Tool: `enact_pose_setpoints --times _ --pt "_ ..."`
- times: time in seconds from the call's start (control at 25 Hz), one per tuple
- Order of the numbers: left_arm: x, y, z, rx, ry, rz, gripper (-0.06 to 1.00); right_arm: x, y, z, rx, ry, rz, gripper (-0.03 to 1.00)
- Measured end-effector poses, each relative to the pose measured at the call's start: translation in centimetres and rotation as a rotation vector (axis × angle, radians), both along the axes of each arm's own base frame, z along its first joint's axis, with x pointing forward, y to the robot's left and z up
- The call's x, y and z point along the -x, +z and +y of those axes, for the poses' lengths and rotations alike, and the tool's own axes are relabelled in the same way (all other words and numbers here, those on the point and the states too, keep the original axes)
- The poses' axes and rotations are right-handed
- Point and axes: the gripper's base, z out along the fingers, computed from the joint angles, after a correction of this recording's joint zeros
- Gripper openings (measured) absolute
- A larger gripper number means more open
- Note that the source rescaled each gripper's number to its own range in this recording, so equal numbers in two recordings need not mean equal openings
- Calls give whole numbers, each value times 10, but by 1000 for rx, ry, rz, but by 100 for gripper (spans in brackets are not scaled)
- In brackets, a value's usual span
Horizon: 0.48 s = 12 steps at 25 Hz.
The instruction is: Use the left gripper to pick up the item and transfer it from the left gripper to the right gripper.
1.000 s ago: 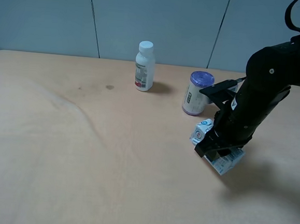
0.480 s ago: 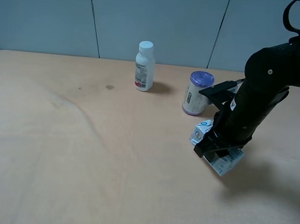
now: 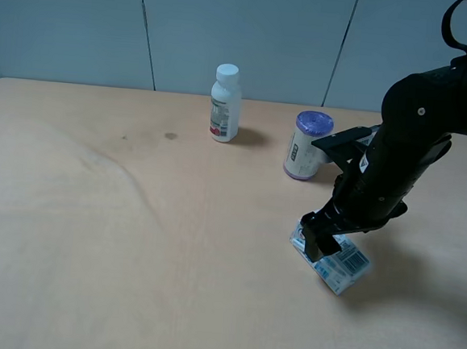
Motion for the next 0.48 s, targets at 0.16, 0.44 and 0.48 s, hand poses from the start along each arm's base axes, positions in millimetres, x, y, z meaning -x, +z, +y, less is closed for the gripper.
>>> enact_pose_setpoints --times 0.16,0.44,0.48 --pt "0 0 0 0 0 0 97 0 1 0 3 0 4 98" --pt "0 0 0 0 0 0 97 -2 41 2 -18 0 -26 99" --pt "0 0 0 0 0 0 97 -2 50 1 -28 0 -42 99"
